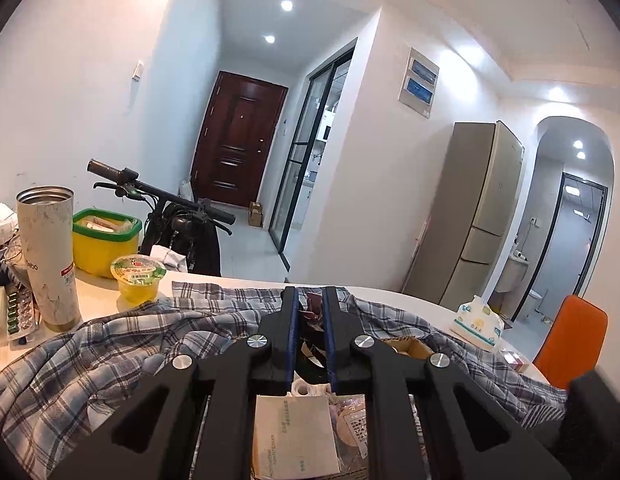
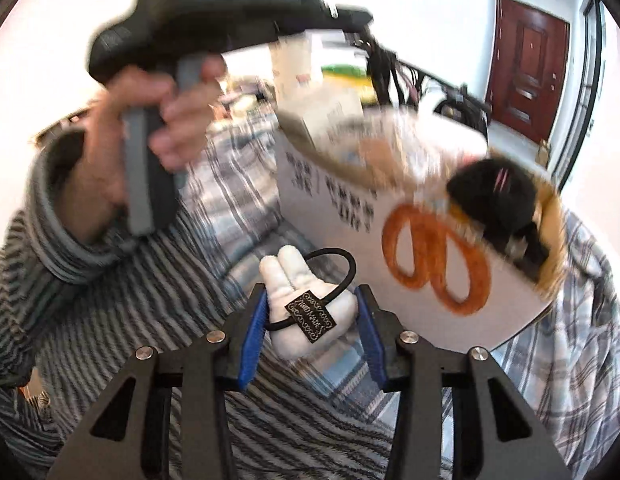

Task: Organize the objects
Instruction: 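Hold the black cable over the box with the left gripper while the right grasps the white glove item, then drop the black cable into the box with the left gripper while the right carries the white item over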

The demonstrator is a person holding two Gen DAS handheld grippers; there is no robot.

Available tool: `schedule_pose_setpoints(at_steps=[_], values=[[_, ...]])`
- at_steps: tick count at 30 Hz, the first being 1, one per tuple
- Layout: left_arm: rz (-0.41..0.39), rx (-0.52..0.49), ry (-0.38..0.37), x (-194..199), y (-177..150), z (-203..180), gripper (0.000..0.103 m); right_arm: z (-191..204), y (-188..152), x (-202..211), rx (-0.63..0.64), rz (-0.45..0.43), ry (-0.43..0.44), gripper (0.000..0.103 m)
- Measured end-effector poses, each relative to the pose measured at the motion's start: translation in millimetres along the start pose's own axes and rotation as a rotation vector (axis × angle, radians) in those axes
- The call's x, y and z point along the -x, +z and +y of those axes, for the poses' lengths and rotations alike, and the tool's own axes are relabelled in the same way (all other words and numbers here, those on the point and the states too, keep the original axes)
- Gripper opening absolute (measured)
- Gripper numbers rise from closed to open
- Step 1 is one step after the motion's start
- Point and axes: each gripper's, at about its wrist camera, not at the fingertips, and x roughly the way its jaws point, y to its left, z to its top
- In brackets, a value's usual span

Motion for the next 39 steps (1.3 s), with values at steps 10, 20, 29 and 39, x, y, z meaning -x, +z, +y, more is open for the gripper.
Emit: schedule_pose_setpoints(at_steps=[10,20,29,39], values=[[-0.047,0.014,-0.005,3.6,2.1,4.5,0.013,-42.3,80.3,55.8,-0.009,-0.285,-0.134,0.042],[0.031,0.049,-0.023,-22.0,-3.7,9.1,0.013,-101.2,70.7,22.9,-0.195,-0.401,-0.256,0.042],[0.139,0.008,-0.019,-46.0,-16.9,-0.4,0.013,-92.2,73.8,22.6,-0.181,-0.404,-0.215,0.042],[0.194,0.019,-0.033,-51.4,-21.4,-4.2,0.093,-99.6,60.8,27.7,-0.201,-0.397,-0.212,0.042]])
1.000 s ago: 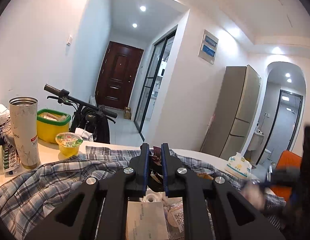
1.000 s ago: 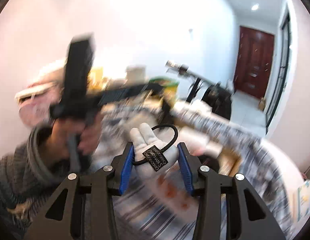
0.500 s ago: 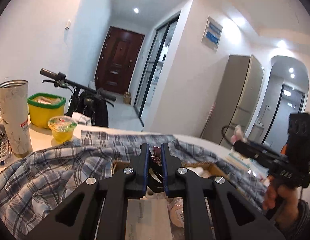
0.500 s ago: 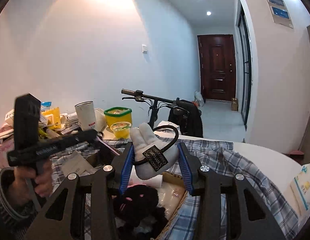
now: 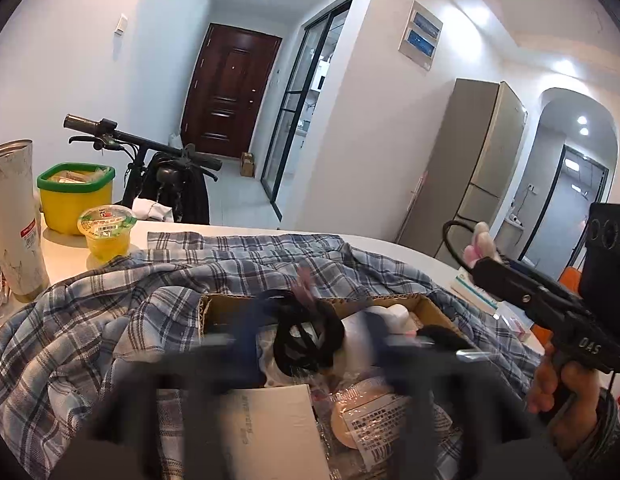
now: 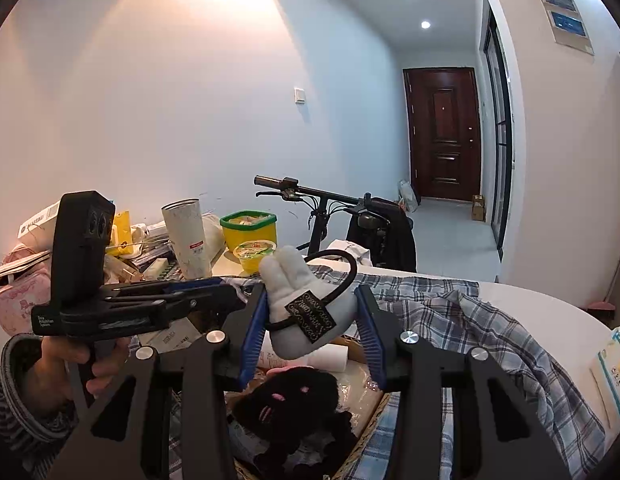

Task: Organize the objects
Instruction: 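Drop the black cable into the box with the left gripper while the right carries the white item over, then lower the white glove item into the box and open the right gripper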

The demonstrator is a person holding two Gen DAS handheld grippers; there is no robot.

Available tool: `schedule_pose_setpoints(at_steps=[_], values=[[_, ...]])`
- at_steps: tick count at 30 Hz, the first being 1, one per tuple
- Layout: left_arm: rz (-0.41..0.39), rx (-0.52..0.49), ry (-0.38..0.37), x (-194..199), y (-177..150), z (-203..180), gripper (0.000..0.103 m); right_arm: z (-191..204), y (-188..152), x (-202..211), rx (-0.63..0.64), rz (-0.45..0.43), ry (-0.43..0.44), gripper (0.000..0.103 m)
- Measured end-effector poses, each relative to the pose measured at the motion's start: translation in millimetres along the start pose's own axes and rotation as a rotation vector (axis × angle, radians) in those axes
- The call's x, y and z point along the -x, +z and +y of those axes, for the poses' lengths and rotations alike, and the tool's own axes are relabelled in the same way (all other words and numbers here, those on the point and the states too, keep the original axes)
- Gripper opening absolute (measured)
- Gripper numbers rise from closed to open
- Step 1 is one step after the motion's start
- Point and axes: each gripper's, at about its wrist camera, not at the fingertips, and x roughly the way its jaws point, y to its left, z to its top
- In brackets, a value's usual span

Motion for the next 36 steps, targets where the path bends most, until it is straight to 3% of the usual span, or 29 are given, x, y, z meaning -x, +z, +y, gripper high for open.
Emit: schedule_pose_setpoints(at_steps=[3,10,12,17,26,36], values=[[-0.043,0.023,-0.046,11.8,3.0,-0.5,0.094,-2.6,-1.8,-1.7,-0.005,0.005,-0.004,0.042],[-0.095,0.013,0.03,31.5,8.2,2.0,0.095,-7.7,-6.1,-6.4,-0.012,0.02,-0.014,0.042],[-0.105,0.011,0.047,37.0,7.4,3.5,0.103,-9.2,-6.7,-6.6,-0.012,0.022,-0.02,0.043],[-0.157,-0.012,0.104,52.8,1.5,0.7,0.103,-16.7,-8.0,-9.1,-0.032,0.037,-0.037,0.043],[-0.145,-0.054,0.146,50.9,-2.2,-7.1,0.103,-28.8,-16.7,-23.6,-0.065,0.147,-0.067,0.043],[-0.131,-0.073,0.152,47.1,-4.6,-10.5,0.103,-39.2,-23.9,-34.0,-0.114,0.18,-0.039,0.047]])
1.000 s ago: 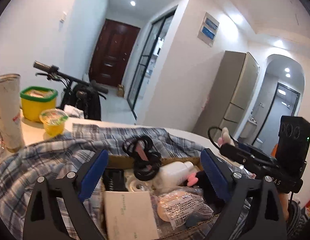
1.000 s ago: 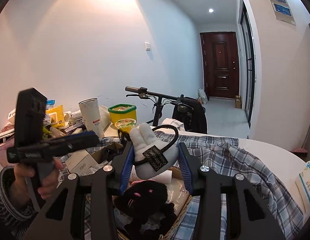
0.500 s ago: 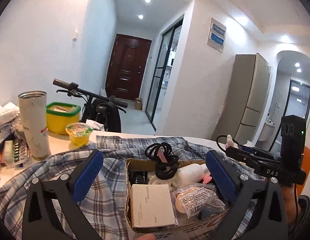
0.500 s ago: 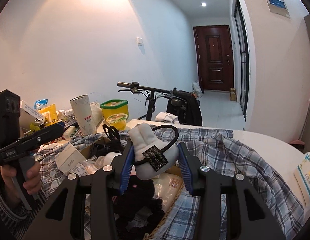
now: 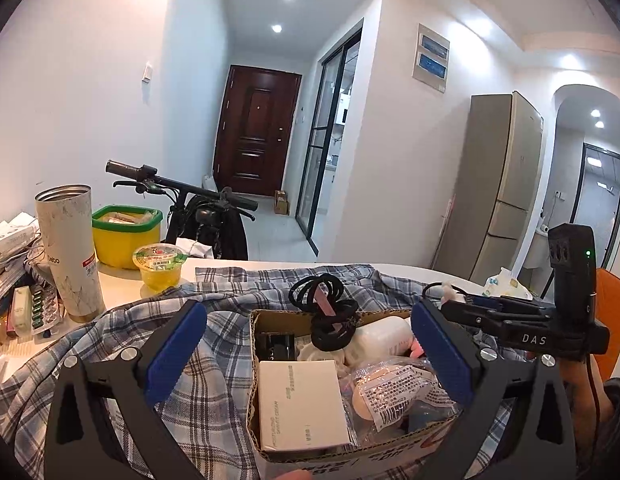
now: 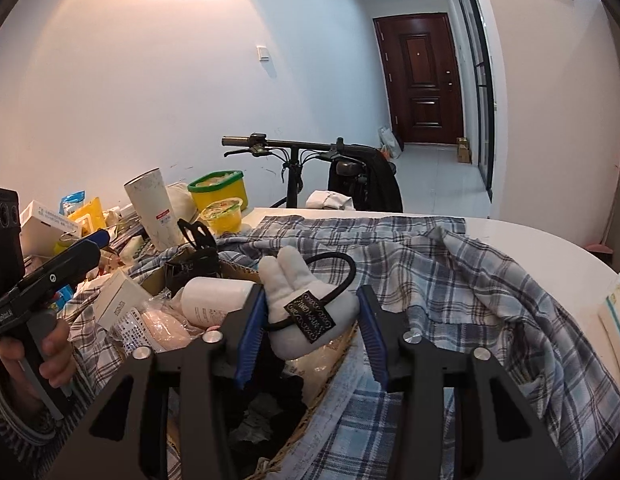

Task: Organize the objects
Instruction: 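Lower the white glove item into the box and open the right gripper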

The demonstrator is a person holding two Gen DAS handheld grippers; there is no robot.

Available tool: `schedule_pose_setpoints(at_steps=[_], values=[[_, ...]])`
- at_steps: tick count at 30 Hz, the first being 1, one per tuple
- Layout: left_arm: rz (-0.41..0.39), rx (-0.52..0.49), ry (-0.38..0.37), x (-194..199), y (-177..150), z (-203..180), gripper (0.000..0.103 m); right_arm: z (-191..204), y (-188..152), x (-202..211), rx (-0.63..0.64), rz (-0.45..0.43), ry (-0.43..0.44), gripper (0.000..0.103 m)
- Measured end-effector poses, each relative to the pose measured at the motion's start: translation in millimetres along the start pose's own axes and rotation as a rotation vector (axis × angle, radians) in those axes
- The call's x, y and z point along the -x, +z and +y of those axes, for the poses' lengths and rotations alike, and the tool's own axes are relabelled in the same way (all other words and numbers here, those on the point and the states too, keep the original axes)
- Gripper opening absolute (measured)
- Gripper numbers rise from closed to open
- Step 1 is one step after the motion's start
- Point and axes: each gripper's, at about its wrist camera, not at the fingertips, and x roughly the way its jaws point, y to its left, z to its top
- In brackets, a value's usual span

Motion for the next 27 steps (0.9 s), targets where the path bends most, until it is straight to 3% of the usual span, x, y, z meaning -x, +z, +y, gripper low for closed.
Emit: schedule_pose_setpoints(at_steps=[4,6,8,10,15,20,24,27], values=[[0.004,-0.007,-0.011,-0.5,0.0,-1.4,0.103,1.1,-0.6,2.2,-0.003,-0.012,-0.011,0.072],[0.004,-0.011,-0.011,-0.6,-0.3,-2.3,0.103,-0.7,-0.1,5.0,-0.016,-0.024,-0.017,0.079],[0.007,-0.011,-0.012,-1.5,-0.6,-2.1,0.103,-2.9,0.7,8.6,-0.035,-0.039,-0.019,0.095],[0.01,-0.008,-0.012,-2.5,-0.7,-1.1,0.103,-4.3,2.0,13.2,-0.049,-0.063,-0.025,0.102],[0.011,-0.016,-0.015,-3.2,-0.8,-1.2,0.103,-8.2,5.7,26.3,-0.075,-0.133,-0.059,0.103],[0.008,-0.021,-0.012,-2.9,-2.0,-1.0,0.103,-18.5,7.6,43.0,-0.144,-0.217,-0.041,0.103],[0.017,-0.021,-0.013,-3.9,-2.6,-0.7,0.103,-26.4,9.0,48.0,-0.214,-0.249,0.064,0.103],[0.02,-0.022,-0.014,-4.8,-2.7,-0.5,0.103,-28.9,8.9,36.8,-0.268,-0.206,0.192,0.103]])
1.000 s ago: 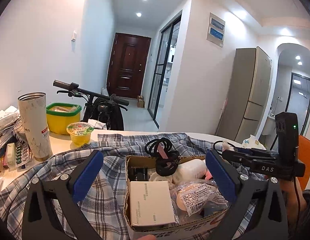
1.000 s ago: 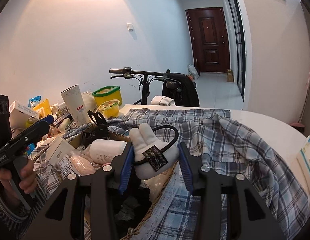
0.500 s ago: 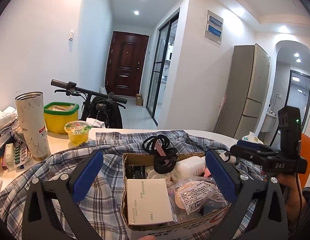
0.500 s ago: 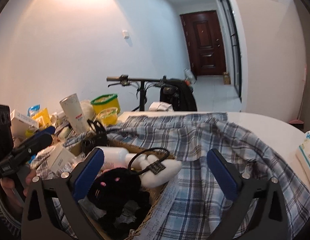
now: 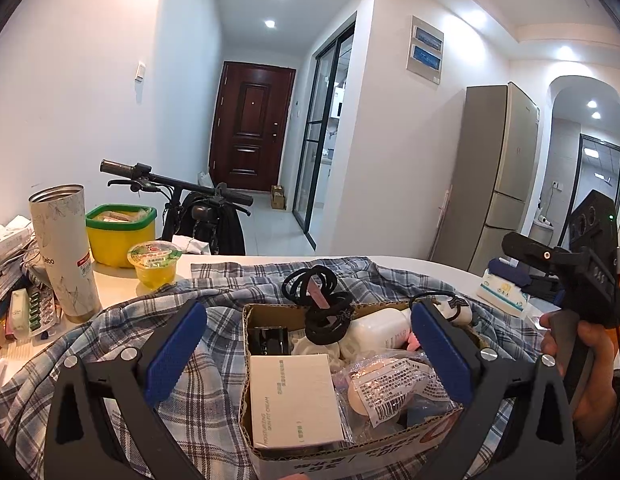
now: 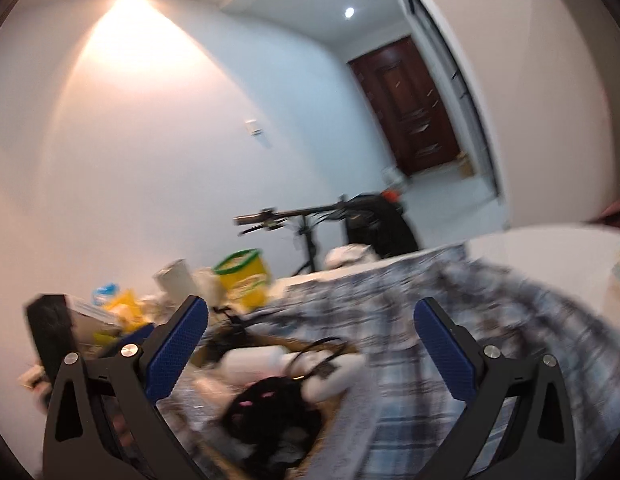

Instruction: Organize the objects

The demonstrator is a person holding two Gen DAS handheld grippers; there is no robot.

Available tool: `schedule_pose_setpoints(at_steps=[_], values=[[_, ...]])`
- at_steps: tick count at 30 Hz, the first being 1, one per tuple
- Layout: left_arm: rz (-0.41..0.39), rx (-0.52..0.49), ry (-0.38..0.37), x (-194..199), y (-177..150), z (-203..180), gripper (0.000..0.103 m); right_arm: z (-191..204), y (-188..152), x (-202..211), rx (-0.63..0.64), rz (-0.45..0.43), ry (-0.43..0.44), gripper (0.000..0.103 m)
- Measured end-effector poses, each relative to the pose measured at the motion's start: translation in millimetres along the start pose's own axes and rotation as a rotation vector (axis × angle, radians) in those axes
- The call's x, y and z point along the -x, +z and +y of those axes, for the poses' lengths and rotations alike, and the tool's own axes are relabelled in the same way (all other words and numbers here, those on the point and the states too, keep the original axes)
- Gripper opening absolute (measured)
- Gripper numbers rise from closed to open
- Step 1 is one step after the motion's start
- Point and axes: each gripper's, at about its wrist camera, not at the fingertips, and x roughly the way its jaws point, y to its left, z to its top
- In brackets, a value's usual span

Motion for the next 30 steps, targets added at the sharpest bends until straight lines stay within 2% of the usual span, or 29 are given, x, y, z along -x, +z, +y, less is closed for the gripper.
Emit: schedule_pose_setpoints(at_steps=[2,4,9,13,16,17,20,22,24,27,30], values=[[0.003,-0.002,0.002,-1.3,-0.6,1.0,0.103,-1.7,-2.2,-5.7,-0.032,0.034,0.044,0.103],[-0.001,-0.003,0.0,-0.6,-0.6,1.2,0.103,1.7,-4.2,-10.1,-0.029,0.062,0.045,0.103],[-0.006,-0.017,0.008,-0.9,-0.9,-0.5,0.103,20.2,-9.8,-7.6,0.068,0.048,-0.033,0.103],[-0.02,-0.048,0.017,5.8,0.9,-4.7,0.103,33.3,-11.9,-1.1,0.148,-0.013,-0.106,0.103],[-0.041,-0.098,0.026,15.0,2.1,-11.4,0.103,45.2,-11.5,14.9,0.209,-0.136,-0.179,0.103],[-0.052,-0.115,0.028,18.8,2.1,-13.7,0.103,50.5,-11.4,24.8,0.219,-0.206,-0.202,0.103],[-0.089,-0.146,0.052,31.3,1.8,-20.7,0.103,63.9,-15.5,60.7,0.266,-0.438,-0.191,0.103],[-0.073,-0.153,0.053,38.0,0.3,-22.8,0.103,70.1,-21.6,78.8,0.294,-0.568,-0.208,0.103],[-0.052,-0.112,0.079,50.1,-2.0,-21.7,0.103,70.7,-22.9,86.5,0.284,-0.619,-0.19,0.103],[-0.052,-0.066,0.091,84.4,-10.3,-28.1,0.103,66.7,-19.5,83.3,0.247,-0.582,-0.121,0.103],[-0.037,-0.073,0.121,117.9,-28.0,-46.1,0.103,56.5,-22.4,82.5,0.2,-0.588,0.087,0.103]])
